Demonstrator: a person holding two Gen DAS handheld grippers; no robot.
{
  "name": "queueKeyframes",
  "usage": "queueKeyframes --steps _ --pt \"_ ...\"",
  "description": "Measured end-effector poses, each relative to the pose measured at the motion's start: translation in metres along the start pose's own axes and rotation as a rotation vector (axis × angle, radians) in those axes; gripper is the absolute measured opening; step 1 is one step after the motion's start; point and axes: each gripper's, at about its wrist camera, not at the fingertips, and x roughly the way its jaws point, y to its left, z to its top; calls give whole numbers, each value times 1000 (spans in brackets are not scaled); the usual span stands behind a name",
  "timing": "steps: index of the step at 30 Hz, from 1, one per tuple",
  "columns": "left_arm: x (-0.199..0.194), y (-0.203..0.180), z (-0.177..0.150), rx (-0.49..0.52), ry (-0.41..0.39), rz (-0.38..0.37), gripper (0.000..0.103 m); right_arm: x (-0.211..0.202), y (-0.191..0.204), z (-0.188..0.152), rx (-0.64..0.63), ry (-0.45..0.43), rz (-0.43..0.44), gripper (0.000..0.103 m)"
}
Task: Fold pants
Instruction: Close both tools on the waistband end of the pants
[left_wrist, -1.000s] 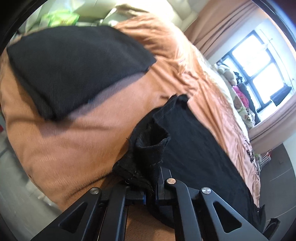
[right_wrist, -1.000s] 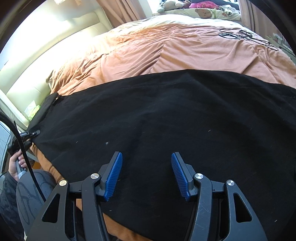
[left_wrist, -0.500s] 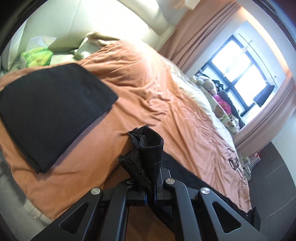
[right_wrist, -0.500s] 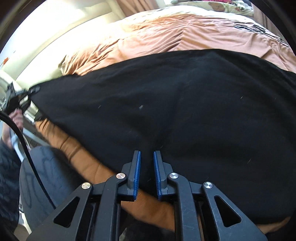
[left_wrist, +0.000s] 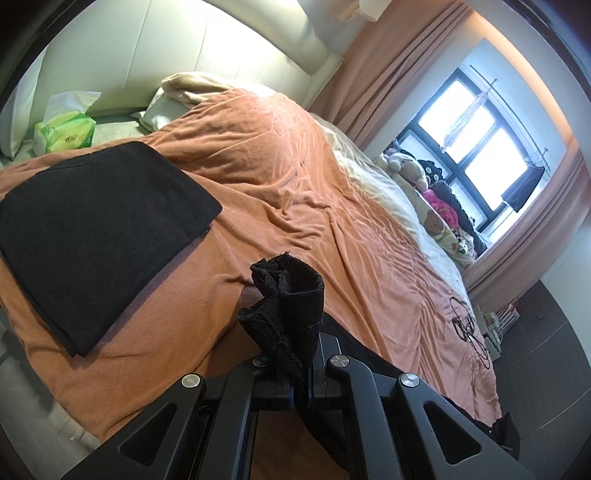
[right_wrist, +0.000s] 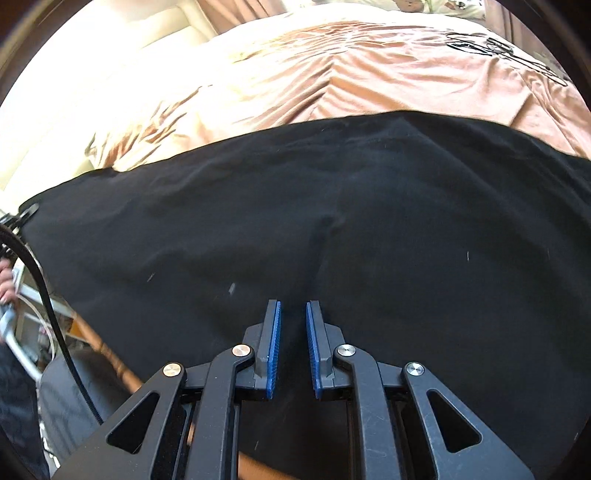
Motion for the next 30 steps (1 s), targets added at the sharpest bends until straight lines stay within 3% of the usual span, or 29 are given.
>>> queueKeyframes --steps 13,22,30 --pt "16 26 -11 -60 26 18 4 42 8 45 19 -8 -74 11" --pt "14 25 -14 -48 22 23 4 67 4 71 26 -37 -72 11" --pt "6 12 -11 -36 0 12 4 57 2 49 7 -31 -66 11"
